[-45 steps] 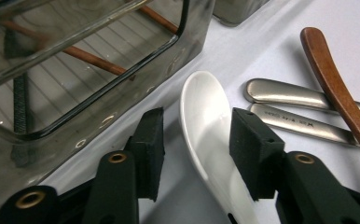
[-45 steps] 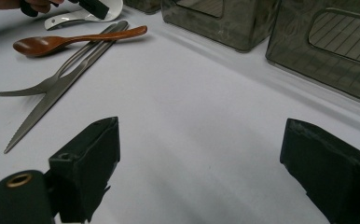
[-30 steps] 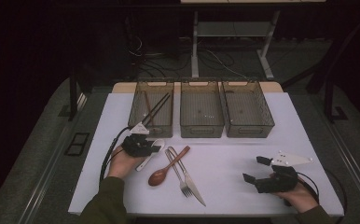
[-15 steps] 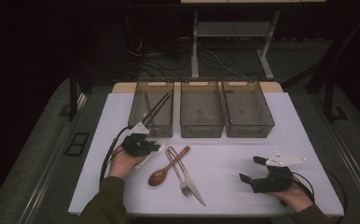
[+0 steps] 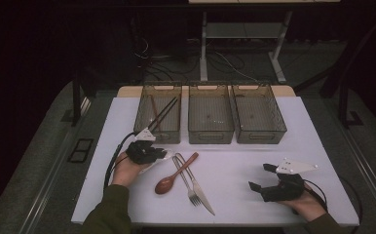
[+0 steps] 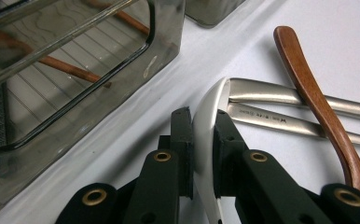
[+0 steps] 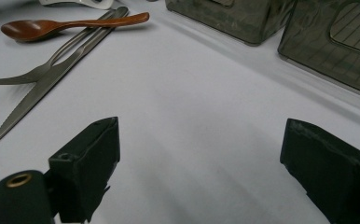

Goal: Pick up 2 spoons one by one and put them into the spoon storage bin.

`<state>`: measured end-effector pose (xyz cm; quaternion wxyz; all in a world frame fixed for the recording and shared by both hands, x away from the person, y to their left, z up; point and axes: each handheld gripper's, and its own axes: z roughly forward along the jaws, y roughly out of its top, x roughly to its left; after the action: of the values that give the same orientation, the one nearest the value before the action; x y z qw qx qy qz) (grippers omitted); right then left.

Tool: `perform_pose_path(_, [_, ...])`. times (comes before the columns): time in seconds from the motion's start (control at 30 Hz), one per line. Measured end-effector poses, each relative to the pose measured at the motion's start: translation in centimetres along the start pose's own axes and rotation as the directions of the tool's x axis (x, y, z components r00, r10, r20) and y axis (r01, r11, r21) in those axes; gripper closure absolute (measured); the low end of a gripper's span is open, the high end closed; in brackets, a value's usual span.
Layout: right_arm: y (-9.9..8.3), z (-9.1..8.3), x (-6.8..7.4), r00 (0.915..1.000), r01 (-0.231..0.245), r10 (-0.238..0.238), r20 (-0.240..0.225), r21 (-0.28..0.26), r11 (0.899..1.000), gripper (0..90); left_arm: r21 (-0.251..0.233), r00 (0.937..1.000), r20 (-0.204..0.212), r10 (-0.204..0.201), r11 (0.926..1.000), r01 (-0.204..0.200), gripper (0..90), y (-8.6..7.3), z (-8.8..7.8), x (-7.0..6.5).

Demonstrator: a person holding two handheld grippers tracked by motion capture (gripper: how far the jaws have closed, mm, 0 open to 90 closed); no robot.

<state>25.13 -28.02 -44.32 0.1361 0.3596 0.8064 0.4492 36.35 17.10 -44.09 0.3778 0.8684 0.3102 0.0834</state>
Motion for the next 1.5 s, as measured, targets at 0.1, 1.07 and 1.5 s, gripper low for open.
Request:
perform_pose_path(0.1, [0.0,0.0,0.0,1.0000,0.000,0.000,-0.004,0.001,1.000,12.2,-0.009,1.0000,0.006,0.006,0.9999,-0.006,81.3,0.1,-0.3,-0.1])
perform_pose_path(1.07, [0.0,-0.3,-0.1,1.0000,-0.008,0.008,-0.001,-0.008,1.000,12.2,-0.091,0.9993,0.010,0.037,0.9952,-0.036,81.3,0.9,-3.1,-1.4])
perform_pose_path(1.5, [0.0,-0.2,-0.2,1.0000,-0.003,0.003,0.002,-0.010,1.000,12.2,-0.157,0.9990,0.009,0.043,0.9867,-0.041,81.3,2.3,-4.2,-1.5])
